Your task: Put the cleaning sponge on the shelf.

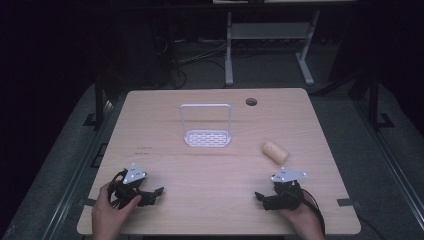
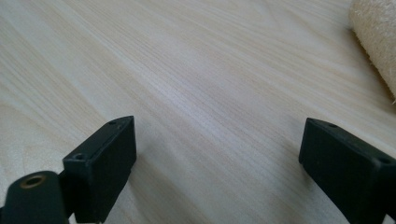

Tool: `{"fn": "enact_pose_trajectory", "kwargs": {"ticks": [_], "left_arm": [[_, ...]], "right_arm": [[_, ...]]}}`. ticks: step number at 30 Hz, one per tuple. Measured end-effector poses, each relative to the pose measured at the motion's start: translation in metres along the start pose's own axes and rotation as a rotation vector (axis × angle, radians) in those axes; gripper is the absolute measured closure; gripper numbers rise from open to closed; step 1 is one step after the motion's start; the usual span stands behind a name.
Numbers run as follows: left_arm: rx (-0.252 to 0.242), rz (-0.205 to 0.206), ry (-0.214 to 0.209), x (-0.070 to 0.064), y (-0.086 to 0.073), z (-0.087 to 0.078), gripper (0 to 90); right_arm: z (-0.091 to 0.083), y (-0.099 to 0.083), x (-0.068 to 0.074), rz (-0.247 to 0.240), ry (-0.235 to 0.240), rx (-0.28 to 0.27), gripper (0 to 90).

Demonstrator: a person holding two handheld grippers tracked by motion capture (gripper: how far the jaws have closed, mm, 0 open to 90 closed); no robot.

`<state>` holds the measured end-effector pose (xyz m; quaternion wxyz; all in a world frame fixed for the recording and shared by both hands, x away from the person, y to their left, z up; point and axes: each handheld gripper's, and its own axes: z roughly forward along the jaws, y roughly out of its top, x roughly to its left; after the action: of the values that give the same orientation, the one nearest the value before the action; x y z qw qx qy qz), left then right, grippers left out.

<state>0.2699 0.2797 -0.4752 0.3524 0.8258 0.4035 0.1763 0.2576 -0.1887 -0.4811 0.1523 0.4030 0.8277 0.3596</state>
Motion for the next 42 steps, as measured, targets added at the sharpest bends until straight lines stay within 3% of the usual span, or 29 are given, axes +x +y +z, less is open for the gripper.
{"fn": "enact_pose_trajectory", "kwargs": {"ticks": [17, 34, 42], "left_arm": [[0.0, -0.001, 0.0, 0.0, 0.0, 0.0, 12.7], [0.0, -0.001, 0.0, 0.0, 0.0, 0.0, 12.7], [0.0, -0.001, 0.0, 0.0, 0.0, 0.0, 12.7]], "right_arm": [[-0.001, 0.001, -0.001, -0.007, -0.002, 0.017, 10.9], [-0.015, 0.005, -0.017, 0.011, 0.009, -0.033, 12.2], [-0.021, 0.003, -0.025, 0.021, -0.011, -0.032, 12.5]]}}
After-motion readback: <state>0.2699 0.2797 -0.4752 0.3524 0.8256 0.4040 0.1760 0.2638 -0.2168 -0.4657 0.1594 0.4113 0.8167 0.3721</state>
